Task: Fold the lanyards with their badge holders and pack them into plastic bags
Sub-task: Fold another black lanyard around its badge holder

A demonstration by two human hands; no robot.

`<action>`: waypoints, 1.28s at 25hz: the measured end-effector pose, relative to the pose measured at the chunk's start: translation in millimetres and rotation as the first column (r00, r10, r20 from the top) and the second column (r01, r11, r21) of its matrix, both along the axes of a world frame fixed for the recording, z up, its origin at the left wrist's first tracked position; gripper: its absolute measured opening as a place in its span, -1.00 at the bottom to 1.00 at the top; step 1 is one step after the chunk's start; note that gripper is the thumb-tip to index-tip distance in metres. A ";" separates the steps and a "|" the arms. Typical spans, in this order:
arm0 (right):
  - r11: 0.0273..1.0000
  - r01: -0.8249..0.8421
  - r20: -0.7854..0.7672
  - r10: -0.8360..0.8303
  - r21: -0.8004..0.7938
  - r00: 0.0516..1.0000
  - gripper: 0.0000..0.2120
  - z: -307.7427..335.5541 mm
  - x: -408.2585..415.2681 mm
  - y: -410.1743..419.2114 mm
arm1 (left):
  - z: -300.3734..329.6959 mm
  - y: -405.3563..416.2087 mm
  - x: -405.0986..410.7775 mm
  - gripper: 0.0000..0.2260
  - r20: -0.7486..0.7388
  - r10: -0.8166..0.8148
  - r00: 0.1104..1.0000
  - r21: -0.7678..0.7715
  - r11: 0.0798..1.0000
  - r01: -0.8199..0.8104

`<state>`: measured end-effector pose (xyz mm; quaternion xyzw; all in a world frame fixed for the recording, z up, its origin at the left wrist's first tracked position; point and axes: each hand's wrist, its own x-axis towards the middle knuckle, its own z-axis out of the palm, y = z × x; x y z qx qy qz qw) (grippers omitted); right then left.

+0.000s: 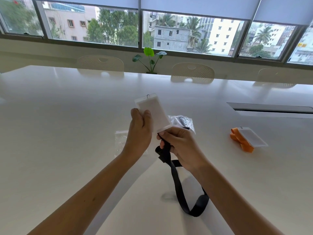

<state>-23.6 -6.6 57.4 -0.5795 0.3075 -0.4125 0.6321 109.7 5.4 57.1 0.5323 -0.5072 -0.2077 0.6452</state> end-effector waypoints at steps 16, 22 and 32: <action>0.981 -0.189 -0.291 0.193 0.043 0.937 -0.79 38.5 -30.7 6.9 | 8.2 -1.1 44.0 -0.84 0.280 0.227 0.933 -0.085 0.974 -0.211; 0.960 -0.264 -0.694 0.253 0.093 0.674 -0.66 43.8 -63.8 -11.4 | 35.8 1.3 55.1 -0.85 0.251 0.261 0.932 -0.203 0.956 -0.213; 0.949 0.154 -0.088 -0.185 -0.274 0.979 -0.78 82.2 -10.3 -19.6 | 62.0 -1.2 25.5 -0.85 0.254 -0.198 0.947 -0.081 0.971 0.225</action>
